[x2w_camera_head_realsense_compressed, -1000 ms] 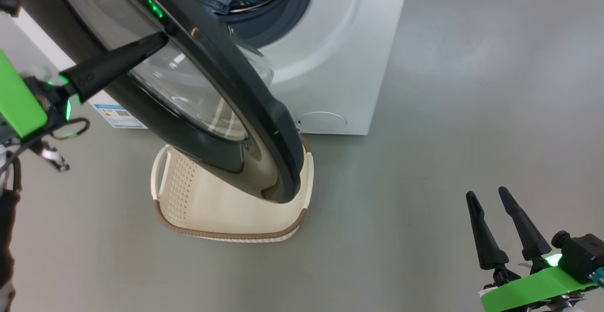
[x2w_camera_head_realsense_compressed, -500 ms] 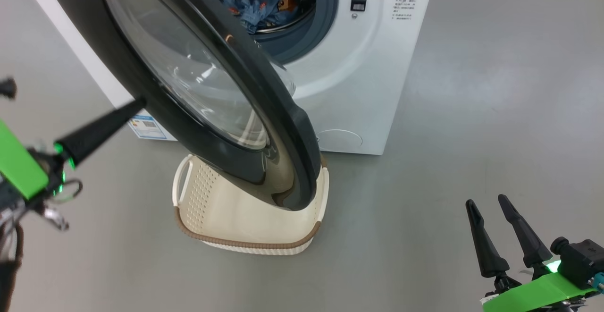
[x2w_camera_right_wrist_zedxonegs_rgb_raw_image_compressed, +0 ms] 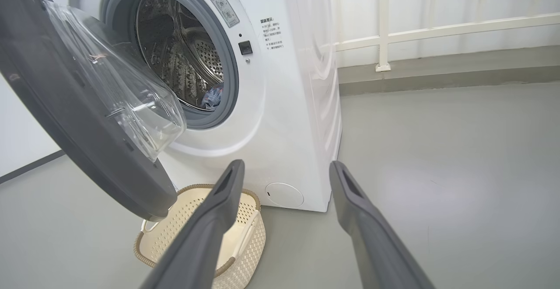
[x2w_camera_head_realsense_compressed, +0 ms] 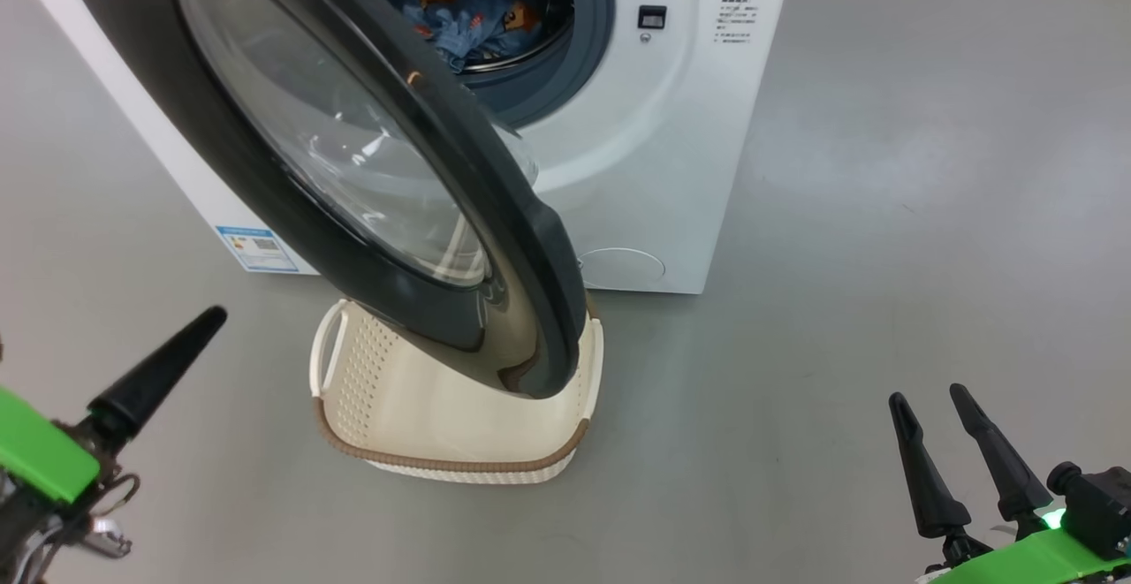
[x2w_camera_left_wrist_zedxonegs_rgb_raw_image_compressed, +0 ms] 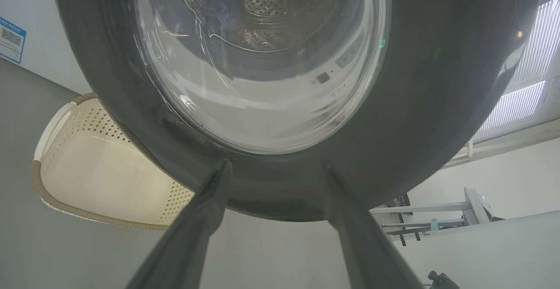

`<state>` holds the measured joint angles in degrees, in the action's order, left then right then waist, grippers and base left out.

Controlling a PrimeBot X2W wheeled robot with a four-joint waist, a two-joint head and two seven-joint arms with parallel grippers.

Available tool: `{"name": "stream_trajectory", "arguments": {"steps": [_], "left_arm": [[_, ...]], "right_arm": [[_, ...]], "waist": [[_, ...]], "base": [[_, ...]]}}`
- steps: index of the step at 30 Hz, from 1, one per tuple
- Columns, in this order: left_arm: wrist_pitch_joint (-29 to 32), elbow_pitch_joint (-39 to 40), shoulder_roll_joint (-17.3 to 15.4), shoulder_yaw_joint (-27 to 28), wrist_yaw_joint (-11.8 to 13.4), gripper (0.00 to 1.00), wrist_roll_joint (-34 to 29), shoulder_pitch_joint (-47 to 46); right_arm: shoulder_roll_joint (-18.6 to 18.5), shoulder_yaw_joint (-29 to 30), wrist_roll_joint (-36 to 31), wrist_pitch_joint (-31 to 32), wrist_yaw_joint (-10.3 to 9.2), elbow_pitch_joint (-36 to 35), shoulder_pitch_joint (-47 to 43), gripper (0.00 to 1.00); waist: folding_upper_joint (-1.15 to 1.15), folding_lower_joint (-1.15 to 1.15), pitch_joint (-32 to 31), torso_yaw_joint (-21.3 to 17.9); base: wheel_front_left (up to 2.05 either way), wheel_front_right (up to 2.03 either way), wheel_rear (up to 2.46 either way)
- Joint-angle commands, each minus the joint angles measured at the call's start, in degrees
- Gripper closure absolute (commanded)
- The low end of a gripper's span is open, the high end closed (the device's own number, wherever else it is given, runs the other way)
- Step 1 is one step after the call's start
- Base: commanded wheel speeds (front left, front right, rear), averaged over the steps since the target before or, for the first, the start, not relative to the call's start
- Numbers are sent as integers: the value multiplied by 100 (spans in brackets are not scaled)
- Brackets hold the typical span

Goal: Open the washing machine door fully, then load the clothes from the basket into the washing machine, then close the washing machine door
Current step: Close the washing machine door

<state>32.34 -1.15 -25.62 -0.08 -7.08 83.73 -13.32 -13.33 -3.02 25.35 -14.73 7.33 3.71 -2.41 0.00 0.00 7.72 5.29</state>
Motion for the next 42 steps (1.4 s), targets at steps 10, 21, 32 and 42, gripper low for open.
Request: {"name": "stream_trajectory", "arguments": {"steps": [10,21,32,42], "left_arm": [[-1542,105,-384,-89,-41,0,-273,595],[-3332,-43,-726,-934,-41,0,-604,1019],[-4705,-722,-1028,-1732,-41,0,-1256,1031],[-4732,-886,-159,-818,-41,0,-2954,1174]], "right_arm": [[-185,-45,22,-27,16,-142,-17,0],[-157,26,15,-27,16,-143,-18,0],[-159,50,17,-27,16,-98,-21,0],[-187,147,34,-27,16,-100,-115,0]], "waist": [[0,0,53,-369],[0,0,102,-704],[0,0,-7,-919],[0,0,-134,-985]], "base": [[0,0,0],[0,0,0],[0,0,0],[0,0,0]]}}
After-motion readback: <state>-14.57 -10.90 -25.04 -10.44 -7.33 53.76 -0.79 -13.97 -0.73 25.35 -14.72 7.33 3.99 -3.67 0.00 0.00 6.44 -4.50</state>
